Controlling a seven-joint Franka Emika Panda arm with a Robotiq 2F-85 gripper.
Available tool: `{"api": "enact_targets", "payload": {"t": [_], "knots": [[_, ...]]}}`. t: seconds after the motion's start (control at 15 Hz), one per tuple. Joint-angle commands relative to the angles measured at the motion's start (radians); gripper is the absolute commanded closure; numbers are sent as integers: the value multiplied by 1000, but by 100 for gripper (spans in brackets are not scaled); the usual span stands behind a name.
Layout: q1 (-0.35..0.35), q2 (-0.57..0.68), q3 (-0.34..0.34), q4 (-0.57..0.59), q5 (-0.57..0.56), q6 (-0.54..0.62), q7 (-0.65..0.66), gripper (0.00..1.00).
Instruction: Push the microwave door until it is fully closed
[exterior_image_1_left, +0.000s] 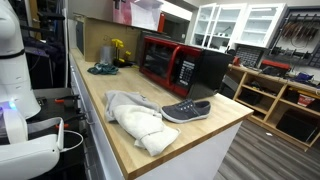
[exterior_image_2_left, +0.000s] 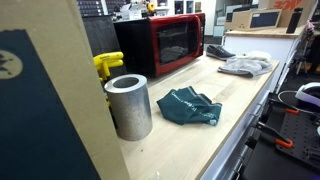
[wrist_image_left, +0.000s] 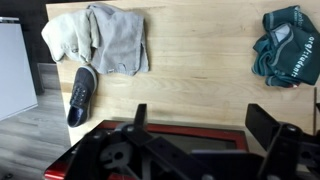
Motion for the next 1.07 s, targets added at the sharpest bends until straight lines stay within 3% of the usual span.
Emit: {"api": "enact_targets", "payload": {"t": [0.0, 0.4, 1.0], "knots": [[13, -50, -13, -4, 73, 5, -39, 0], [34, -69, 3, 32, 131, 7, -95, 0], [39, -68, 21, 31, 114, 2, -82, 0]]}}
